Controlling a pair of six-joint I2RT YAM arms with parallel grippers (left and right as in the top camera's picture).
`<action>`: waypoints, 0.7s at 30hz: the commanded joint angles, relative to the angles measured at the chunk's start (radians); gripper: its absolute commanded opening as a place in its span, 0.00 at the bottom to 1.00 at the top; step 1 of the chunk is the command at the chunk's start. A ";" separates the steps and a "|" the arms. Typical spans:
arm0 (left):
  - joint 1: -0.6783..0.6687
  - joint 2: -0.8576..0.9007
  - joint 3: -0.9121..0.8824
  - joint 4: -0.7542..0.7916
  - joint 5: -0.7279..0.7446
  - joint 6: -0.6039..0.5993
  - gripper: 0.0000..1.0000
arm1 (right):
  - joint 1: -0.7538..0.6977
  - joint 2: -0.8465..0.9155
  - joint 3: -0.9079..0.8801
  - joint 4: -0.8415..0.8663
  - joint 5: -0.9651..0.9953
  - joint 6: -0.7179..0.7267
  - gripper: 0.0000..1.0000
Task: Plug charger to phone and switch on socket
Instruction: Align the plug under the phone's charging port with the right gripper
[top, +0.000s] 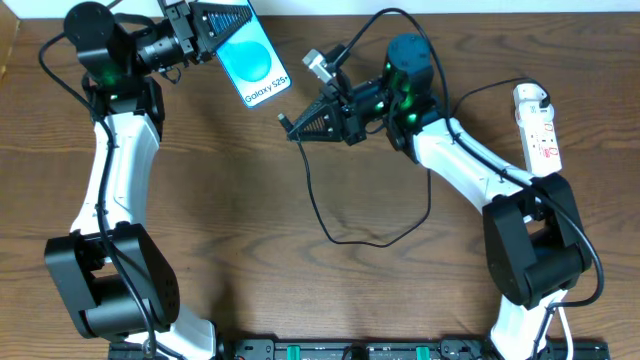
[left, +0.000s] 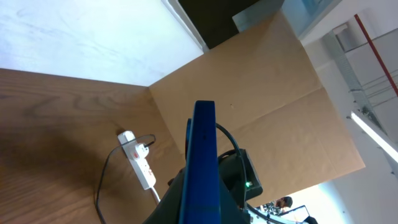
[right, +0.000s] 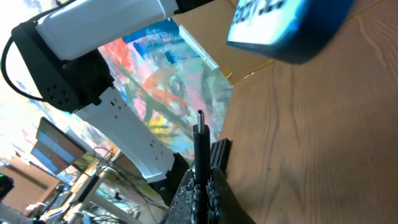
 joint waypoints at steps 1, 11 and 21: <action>0.004 -0.022 0.017 0.013 0.016 0.028 0.07 | 0.011 0.003 0.008 0.011 -0.013 0.019 0.01; 0.004 -0.022 0.017 0.012 0.050 0.040 0.07 | 0.011 0.003 0.008 0.040 0.008 0.023 0.01; -0.005 -0.022 0.017 0.012 0.028 0.033 0.08 | 0.013 0.003 0.008 0.039 0.107 0.048 0.01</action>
